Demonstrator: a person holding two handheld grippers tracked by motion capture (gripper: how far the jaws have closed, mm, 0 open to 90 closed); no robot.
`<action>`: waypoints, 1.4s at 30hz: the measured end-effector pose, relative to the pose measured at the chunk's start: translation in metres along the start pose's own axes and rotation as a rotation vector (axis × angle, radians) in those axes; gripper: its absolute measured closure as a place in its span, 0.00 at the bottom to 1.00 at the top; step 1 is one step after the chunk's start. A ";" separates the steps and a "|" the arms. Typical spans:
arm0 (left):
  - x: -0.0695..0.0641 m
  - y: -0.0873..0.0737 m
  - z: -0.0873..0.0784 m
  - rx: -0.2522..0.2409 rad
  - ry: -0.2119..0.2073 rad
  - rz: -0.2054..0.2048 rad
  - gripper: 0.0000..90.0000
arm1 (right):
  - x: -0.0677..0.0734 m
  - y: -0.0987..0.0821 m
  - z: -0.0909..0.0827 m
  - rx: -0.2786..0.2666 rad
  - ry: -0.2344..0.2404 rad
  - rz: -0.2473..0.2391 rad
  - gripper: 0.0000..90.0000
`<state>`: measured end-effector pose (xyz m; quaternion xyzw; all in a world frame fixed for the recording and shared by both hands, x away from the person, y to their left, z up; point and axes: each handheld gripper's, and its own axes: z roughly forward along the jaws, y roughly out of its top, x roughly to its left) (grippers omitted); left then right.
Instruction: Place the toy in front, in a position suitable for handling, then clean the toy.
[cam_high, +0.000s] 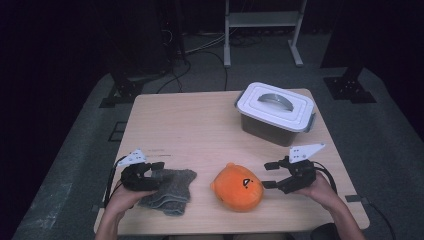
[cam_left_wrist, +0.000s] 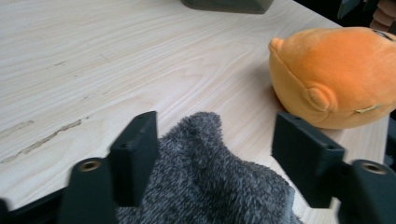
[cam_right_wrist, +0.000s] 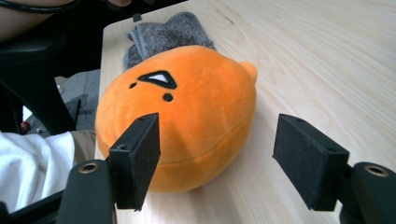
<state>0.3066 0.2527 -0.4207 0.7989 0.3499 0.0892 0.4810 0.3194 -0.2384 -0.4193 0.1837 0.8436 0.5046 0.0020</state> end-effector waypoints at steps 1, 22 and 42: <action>0.000 -0.001 -0.001 0.001 0.002 -0.001 0.29 | 0.000 0.001 0.000 0.001 -0.010 -0.004 0.34; -0.006 0.001 -0.011 -0.061 0.065 0.008 0.11 | -0.001 0.003 -0.005 -0.007 -0.096 0.015 0.31; 0.000 0.011 -0.022 -0.118 0.080 0.029 0.10 | -0.001 0.021 -0.020 -0.013 -0.136 -0.023 0.29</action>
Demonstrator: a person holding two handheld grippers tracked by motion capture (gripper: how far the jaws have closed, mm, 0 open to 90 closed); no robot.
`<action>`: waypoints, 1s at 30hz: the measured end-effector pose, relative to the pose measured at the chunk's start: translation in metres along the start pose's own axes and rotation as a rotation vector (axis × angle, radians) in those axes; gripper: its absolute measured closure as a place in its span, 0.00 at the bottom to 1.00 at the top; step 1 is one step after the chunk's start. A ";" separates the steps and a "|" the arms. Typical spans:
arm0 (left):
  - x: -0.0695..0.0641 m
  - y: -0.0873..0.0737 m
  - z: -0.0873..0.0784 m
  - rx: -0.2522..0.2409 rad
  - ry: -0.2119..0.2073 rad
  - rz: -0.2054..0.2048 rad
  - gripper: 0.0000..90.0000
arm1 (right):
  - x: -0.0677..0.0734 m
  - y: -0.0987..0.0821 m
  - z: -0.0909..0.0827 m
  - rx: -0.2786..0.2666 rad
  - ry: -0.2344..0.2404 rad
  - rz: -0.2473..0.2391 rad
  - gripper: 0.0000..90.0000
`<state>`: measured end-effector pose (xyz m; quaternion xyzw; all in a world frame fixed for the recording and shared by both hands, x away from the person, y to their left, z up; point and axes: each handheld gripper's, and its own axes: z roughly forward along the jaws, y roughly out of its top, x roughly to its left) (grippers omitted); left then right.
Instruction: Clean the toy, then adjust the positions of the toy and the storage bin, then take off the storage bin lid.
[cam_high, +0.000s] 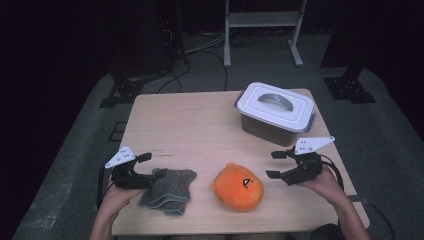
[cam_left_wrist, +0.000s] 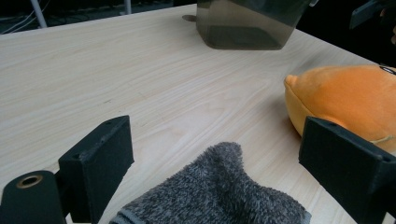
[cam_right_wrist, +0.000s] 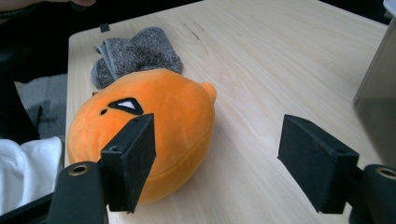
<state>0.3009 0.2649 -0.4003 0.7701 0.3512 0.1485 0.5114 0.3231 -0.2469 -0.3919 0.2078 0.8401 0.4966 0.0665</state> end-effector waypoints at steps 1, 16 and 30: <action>0.000 0.000 0.001 0.006 0.001 0.003 0.10 | 0.000 0.003 -0.001 0.003 -0.003 -0.008 0.29; -0.004 0.006 0.005 -0.004 -0.015 0.026 0.09 | -0.006 0.044 0.002 0.067 0.011 -0.059 0.29; -0.003 0.004 0.004 -0.020 -0.017 0.010 0.09 | -0.020 0.076 0.003 0.066 0.014 -0.083 0.29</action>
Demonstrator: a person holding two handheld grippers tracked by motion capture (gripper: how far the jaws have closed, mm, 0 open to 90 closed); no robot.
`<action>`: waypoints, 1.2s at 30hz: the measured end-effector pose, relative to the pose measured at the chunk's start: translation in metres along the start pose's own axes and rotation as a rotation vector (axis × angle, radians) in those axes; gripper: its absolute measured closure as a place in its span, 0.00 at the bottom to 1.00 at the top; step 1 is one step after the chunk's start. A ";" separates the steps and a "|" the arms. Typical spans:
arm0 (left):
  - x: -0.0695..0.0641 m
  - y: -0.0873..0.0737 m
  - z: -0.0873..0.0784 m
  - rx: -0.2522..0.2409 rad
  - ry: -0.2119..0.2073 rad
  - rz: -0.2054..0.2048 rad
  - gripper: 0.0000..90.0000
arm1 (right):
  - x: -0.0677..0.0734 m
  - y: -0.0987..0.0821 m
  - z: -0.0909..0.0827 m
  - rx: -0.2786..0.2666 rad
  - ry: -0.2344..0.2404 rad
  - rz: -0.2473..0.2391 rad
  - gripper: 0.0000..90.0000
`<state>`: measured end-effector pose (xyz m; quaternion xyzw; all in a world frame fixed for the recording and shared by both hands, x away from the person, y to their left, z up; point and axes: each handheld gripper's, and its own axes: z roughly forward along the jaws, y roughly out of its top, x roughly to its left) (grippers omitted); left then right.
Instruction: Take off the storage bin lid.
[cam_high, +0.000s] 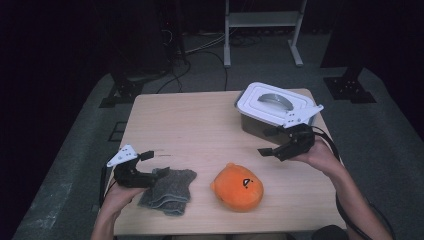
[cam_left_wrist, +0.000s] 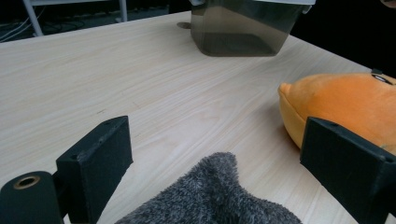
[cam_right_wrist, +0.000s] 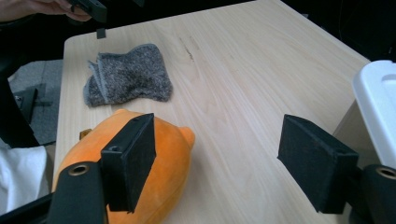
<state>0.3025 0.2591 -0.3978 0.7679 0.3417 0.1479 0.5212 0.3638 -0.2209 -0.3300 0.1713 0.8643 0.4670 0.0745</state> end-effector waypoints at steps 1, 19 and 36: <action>0.000 -0.001 0.000 0.003 0.004 -0.004 0.08 | -0.001 0.001 0.000 0.000 -0.002 -0.003 0.29; 0.002 -0.002 -0.002 -0.017 0.007 -0.013 0.08 | -0.038 0.028 -0.010 0.005 -0.059 0.003 0.29; 0.004 -0.006 0.001 0.001 0.008 -0.012 0.08 | -0.094 0.028 -0.017 0.016 -0.163 0.047 0.33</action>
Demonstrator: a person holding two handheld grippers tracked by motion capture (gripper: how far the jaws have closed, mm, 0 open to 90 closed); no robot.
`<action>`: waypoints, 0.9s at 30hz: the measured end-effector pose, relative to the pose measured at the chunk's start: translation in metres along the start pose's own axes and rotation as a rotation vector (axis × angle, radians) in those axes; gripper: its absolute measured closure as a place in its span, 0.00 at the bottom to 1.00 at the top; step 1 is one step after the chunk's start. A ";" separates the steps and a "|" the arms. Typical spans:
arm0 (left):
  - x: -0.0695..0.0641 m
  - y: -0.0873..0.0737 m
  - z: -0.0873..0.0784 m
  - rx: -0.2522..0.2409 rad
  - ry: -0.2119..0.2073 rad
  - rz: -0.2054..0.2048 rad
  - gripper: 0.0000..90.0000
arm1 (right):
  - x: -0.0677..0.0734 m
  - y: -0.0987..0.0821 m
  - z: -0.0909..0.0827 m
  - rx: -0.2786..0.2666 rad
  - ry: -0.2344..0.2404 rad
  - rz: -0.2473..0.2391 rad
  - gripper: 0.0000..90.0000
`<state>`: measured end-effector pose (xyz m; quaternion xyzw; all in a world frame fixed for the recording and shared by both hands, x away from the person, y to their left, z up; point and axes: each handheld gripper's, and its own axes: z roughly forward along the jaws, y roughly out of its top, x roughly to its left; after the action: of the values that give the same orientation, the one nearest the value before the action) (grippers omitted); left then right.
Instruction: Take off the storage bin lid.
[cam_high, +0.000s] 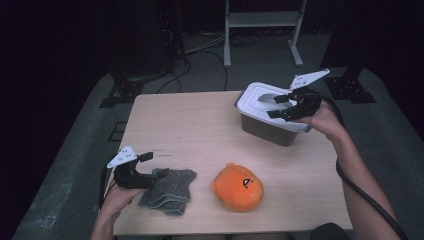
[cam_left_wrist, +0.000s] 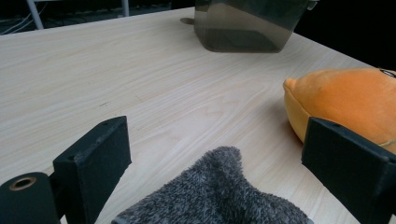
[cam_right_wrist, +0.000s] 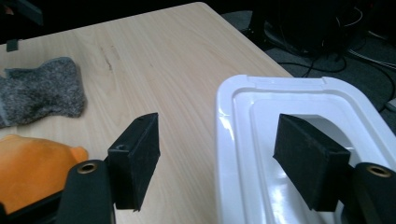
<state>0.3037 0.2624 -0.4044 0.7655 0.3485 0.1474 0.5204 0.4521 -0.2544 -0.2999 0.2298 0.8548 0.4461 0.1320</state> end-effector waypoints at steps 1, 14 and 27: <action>0.000 0.000 0.000 -0.001 -0.001 0.000 0.08 | -0.002 0.000 0.000 -0.002 -0.003 -0.002 0.33; 0.001 -0.001 0.003 0.008 -0.011 0.007 0.08 | -0.041 -0.005 0.006 0.002 -0.043 0.022 0.33; 0.002 -0.004 0.003 0.018 0.006 0.000 0.08 | -0.065 -0.006 0.023 0.033 -0.078 0.030 0.34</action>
<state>0.3055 0.2626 -0.4097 0.7697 0.3515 0.1466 0.5123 0.5157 -0.2745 -0.3164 0.2620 0.8528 0.4245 0.1546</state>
